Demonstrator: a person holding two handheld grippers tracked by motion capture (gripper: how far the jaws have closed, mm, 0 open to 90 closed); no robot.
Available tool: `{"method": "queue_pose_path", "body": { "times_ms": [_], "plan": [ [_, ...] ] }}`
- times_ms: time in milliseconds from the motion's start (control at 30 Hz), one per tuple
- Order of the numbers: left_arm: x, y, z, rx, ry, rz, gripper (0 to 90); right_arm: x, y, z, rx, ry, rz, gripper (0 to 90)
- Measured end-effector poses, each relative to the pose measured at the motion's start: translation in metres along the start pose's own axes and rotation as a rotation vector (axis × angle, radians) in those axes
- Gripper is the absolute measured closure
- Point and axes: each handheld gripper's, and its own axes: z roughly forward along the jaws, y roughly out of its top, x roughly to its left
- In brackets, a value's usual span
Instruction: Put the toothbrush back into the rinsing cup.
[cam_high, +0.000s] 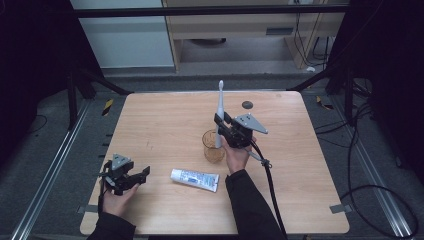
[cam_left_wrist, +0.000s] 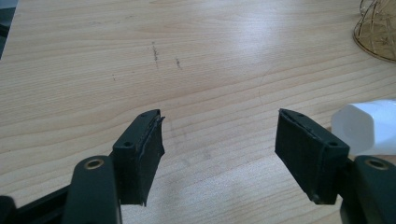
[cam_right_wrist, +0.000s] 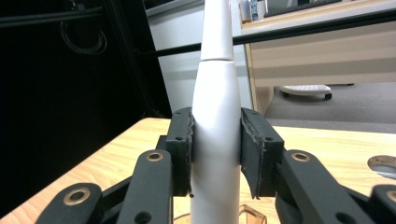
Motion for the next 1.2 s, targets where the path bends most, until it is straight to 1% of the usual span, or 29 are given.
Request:
{"method": "queue_pose_path", "body": {
  "times_ms": [100,233,367,500,600,833,1200],
  "plan": [
    [0.000,0.000,0.000,-0.001,0.000,0.000,31.4,0.001,-0.002,0.001,0.005,0.004,0.008,66.6],
    [0.000,0.000,0.000,0.000,-0.001,0.002,31.4,0.001,-0.007,0.001,0.018,0.003,0.006,66.6],
    [0.000,0.000,0.000,0.000,-0.001,0.002,31.4,0.000,-0.012,0.003,0.050,0.000,0.002,66.5],
    [0.000,0.000,0.000,0.001,0.000,0.002,31.5,-0.001,-0.017,0.004,0.067,0.003,0.013,66.5],
    [0.000,0.000,0.000,0.000,-0.001,0.001,31.5,0.000,-0.019,0.005,0.087,0.003,0.008,66.5],
    [0.000,0.000,0.000,0.000,-0.002,0.002,31.4,0.002,-0.022,0.007,0.108,0.002,0.008,66.4],
    [-0.001,0.000,0.000,-0.001,-0.001,0.003,31.6,0.005,-0.030,0.010,0.171,0.005,-0.013,66.2]
  ]
}}
